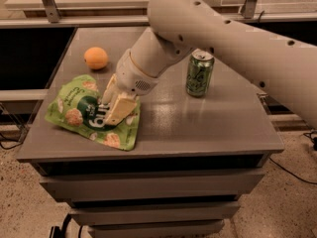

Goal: Knock coke can over

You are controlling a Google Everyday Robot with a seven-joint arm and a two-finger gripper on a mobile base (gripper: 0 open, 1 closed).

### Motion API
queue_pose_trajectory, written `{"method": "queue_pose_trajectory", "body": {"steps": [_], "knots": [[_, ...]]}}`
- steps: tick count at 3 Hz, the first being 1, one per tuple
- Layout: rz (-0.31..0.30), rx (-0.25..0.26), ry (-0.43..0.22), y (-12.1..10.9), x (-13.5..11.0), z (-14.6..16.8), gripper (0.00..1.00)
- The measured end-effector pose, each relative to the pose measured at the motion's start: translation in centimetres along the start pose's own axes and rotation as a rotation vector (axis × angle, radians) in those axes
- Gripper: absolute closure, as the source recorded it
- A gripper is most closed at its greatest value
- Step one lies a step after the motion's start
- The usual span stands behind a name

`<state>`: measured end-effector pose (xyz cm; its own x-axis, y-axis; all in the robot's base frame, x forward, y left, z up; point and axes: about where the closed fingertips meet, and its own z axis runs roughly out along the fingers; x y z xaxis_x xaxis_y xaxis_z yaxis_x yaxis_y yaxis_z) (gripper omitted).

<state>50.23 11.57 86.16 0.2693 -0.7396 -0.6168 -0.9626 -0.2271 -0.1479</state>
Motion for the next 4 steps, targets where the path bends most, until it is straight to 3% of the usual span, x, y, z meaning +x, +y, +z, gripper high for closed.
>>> {"method": "queue_pose_trajectory", "body": {"steps": [2,4], "knots": [[0.007,0.061,-0.088,-1.9,-0.9,-3.5,1.00],[-0.071,0.051,-0.140,-2.6,-4.2,-5.2,1.00]]}}
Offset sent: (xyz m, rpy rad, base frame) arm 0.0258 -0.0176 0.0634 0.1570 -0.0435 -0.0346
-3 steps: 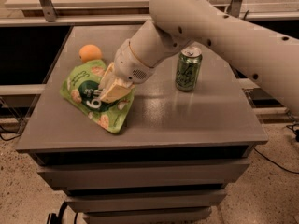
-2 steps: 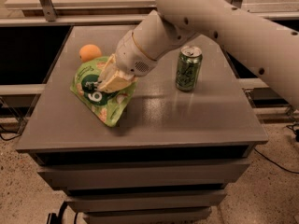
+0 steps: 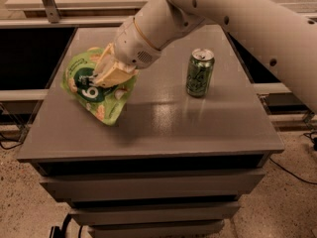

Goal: Knock coke can over

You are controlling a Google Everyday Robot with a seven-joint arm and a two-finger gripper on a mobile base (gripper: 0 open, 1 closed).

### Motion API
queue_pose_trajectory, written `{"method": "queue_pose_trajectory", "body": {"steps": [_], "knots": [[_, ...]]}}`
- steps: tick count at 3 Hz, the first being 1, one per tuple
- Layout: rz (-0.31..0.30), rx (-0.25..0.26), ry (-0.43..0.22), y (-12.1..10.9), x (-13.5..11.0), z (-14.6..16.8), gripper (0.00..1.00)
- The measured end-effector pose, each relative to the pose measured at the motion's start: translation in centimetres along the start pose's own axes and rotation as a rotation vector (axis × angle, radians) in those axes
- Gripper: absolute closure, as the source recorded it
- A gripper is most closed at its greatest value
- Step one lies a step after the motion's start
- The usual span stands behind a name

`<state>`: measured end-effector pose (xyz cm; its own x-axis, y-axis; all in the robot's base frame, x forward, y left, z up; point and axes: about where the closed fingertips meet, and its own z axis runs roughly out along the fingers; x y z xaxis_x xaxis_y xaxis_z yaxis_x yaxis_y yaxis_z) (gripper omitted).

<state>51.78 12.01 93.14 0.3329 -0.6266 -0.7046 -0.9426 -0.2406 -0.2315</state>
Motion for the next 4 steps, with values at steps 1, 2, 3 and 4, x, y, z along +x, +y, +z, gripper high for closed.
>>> {"method": "queue_pose_trajectory", "body": {"steps": [1,2,3,4], "knots": [[-0.018,-0.007,-0.019,-0.7,-1.0,0.1,1.00],[-0.043,0.003,-0.030,-2.0,-2.3,-0.6,1.00],[-0.058,0.037,-0.040,-4.7,-3.8,-2.0,1.00],[-0.057,0.085,-0.061,-8.2,-4.9,-3.6,1.00]]}}
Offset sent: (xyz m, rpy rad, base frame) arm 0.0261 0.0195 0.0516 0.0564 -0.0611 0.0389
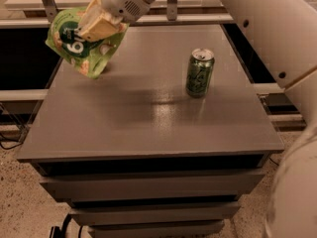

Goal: Knock coke can over

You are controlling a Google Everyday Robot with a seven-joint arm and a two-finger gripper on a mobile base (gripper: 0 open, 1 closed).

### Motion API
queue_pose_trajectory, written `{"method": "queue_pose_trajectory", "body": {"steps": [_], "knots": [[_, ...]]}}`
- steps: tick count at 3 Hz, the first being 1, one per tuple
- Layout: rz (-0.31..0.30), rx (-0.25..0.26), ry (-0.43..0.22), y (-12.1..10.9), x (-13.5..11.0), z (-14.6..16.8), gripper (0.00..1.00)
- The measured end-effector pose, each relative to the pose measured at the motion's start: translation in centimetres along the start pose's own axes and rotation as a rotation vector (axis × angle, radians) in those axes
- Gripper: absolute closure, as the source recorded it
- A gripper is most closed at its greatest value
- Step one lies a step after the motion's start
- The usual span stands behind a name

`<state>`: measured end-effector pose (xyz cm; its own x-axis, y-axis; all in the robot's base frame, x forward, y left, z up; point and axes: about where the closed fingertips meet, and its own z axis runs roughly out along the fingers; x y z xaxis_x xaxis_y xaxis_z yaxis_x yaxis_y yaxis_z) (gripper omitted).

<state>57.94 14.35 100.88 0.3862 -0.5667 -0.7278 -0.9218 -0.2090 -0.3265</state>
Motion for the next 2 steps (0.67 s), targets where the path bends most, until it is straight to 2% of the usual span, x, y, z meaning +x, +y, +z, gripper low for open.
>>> {"method": "queue_pose_trajectory", "body": {"steps": [1,2], "knots": [[0.051,0.081,-0.037,-3.3,0.8,-1.4,1.00],[0.145,0.205,-0.078,-5.5,2.7,-3.1,1.00]]}}
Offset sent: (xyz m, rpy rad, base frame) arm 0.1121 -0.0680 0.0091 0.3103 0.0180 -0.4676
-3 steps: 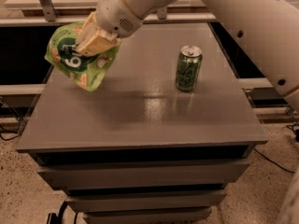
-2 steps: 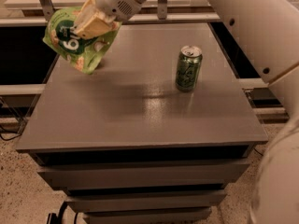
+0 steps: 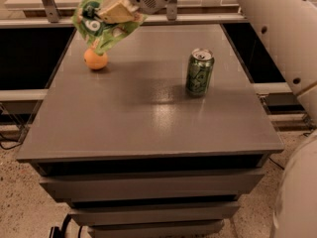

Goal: Knock coke can over

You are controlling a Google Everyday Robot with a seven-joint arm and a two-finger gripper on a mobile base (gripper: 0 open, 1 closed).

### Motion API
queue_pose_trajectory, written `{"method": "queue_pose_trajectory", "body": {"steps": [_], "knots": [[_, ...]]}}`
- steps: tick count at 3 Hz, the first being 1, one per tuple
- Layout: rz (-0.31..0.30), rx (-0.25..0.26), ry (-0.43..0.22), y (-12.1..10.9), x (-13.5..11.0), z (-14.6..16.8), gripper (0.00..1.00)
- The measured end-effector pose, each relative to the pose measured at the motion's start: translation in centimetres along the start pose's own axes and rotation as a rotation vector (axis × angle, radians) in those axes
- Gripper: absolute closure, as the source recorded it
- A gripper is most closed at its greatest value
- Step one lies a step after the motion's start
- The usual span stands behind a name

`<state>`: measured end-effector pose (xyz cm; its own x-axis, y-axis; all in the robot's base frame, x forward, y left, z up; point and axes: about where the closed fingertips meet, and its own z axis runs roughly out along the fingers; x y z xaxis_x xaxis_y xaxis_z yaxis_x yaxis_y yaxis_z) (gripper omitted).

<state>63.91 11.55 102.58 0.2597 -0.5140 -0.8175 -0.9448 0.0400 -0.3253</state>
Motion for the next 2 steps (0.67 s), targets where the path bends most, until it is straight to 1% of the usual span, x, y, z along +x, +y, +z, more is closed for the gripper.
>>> {"method": "queue_pose_trajectory", "body": {"steps": [1,2], "knots": [[0.000,0.075,-0.028,-1.88,-0.63,-0.12,1.00],[-0.001,0.074,-0.028,-1.87,-0.67,-0.08,1.00]]}}
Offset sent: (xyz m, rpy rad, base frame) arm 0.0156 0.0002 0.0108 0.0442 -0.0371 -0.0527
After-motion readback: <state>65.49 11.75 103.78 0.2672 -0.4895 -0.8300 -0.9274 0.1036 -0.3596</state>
